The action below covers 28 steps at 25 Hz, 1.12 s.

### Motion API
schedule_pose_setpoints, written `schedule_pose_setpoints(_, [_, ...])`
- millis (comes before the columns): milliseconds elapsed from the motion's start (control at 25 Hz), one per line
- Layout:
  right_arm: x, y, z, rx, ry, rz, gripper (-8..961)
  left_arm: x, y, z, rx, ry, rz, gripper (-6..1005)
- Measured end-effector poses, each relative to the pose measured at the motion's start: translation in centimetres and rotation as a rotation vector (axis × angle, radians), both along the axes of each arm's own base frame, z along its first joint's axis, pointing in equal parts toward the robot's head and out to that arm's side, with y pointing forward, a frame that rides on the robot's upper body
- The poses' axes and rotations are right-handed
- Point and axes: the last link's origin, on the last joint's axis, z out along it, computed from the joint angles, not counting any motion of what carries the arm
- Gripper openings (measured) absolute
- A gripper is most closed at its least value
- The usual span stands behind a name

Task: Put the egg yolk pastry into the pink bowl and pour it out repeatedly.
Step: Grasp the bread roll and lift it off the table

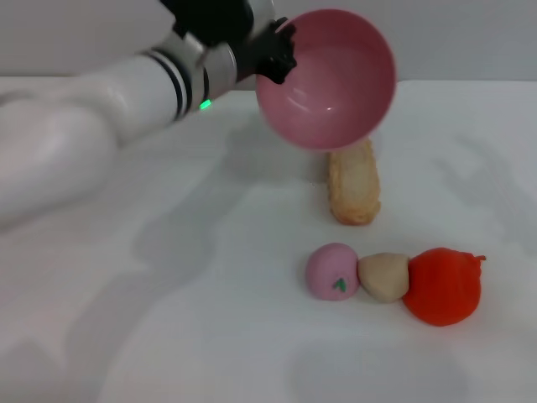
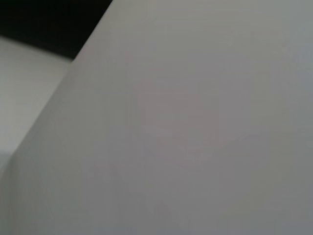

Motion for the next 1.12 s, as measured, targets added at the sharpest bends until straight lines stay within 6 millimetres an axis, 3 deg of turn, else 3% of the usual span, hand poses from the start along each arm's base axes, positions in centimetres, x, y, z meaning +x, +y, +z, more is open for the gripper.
schedule_pose_setpoints(200, [-2.6,0.1,-0.8,-0.084,-0.222,0.149,671,0.1,2.5,2.1,-0.119,-0.032,0.198,44])
schedule_pose_setpoints(280, [-3.8,0.3,-0.5,-0.138,-0.318,0.201,671,0.1,2.5,2.1,-0.119,-0.032,0.198,44])
schedule_pose_setpoints(320, [-5.0,0.3,-0.2,-0.235,-0.425,0.235,671,0.0,3.3,3.4,-0.166,-0.054,0.280,44])
schedule_pose_setpoints(400, [-5.7,0.4,0.1,-0.279,-0.475,0.243,672,-0.3,3.6,4.2,-0.185,-0.077,0.324,43])
schedule_pose_setpoints(600, [-9.5,-0.2,1.0,-0.539,-0.795,0.184,671,-1.1,3.9,6.0,-0.220,-0.132,0.406,43])
schedule_pose_setpoints(720, [-11.4,-0.8,0.3,-0.703,-1.061,0.067,672,-1.6,3.9,6.4,-0.231,-0.145,0.432,43])
schedule_pose_setpoints(880, [-11.2,-0.8,-1.8,-0.805,-1.240,-0.018,674,-2.0,3.7,6.4,-0.241,-0.146,0.447,44])
schedule_pose_setpoints(1120, [-8.5,0.3,-6.7,-0.855,-1.500,-0.205,673,-2.3,3.5,6.2,-0.255,-0.143,0.459,44])
